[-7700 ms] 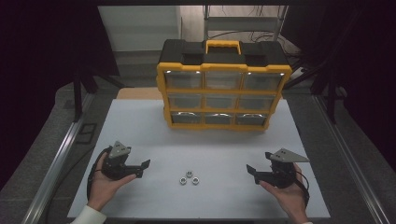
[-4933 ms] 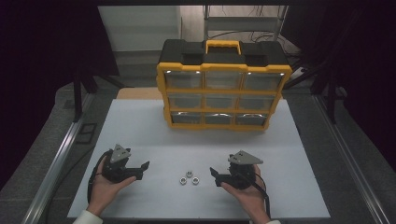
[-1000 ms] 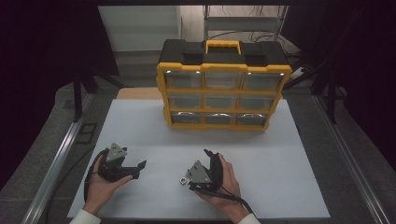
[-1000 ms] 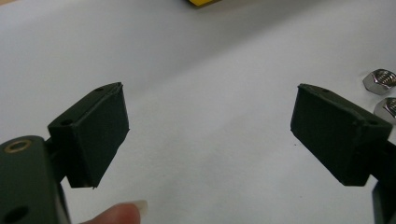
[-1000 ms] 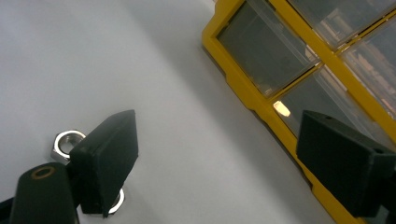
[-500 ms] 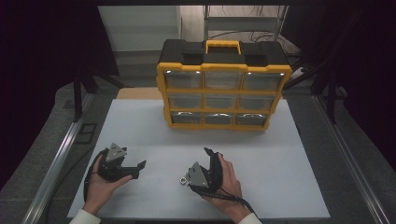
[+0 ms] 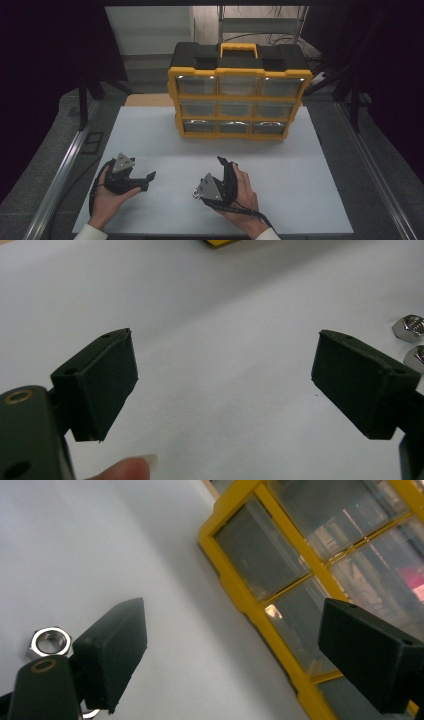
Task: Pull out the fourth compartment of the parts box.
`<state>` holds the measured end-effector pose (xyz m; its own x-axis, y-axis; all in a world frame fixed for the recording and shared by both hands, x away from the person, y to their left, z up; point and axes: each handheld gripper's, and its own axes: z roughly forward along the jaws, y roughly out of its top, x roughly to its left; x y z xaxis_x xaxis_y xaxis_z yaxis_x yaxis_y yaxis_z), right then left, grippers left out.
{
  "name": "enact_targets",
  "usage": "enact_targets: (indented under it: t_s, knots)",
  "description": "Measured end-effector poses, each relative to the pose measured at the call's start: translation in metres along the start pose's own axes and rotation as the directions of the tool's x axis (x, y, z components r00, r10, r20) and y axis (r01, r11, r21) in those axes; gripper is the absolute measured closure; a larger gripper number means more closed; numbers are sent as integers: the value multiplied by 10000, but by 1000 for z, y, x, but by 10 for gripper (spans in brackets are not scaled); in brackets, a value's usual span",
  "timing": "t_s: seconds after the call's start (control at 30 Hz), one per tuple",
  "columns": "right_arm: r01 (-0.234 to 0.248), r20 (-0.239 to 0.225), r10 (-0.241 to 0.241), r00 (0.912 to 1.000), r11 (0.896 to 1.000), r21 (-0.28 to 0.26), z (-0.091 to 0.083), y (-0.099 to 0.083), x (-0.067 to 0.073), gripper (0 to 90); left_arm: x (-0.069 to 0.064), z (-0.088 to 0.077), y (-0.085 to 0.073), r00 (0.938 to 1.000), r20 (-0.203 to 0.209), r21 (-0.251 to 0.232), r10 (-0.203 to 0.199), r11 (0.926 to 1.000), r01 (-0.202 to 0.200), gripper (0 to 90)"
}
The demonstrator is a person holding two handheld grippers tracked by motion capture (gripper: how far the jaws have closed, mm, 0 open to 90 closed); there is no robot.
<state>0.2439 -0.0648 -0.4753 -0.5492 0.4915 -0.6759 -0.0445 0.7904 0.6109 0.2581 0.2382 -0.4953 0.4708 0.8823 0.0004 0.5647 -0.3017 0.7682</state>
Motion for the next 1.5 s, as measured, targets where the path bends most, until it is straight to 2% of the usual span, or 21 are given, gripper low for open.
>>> enact_targets:
  t_s: [0.17,0.47,0.93,1.07,1.5]
  knots:
    - [318,217,-317,9993,9995,-52,-1,2,-1,130,0,0,0,10000,-10,1,9,10000,-9,119]
    - [188,227,-185,9996,9998,-104,1,5,-5,128,1,-1,0,10000,-32,-10,24,10000,-24,120]
    - [561,403,-554,9976,9983,-157,9,11,-10,128,1,1,0,10000,-26,51,82,10000,-82,121]
    - [364,402,-359,9985,9992,-142,9,13,-13,128,1,1,0,9999,-27,72,102,9999,-102,121]
    - [389,642,-376,9972,9990,-198,18,19,-25,130,1,0,-1,10000,-49,57,44,10000,-43,121]
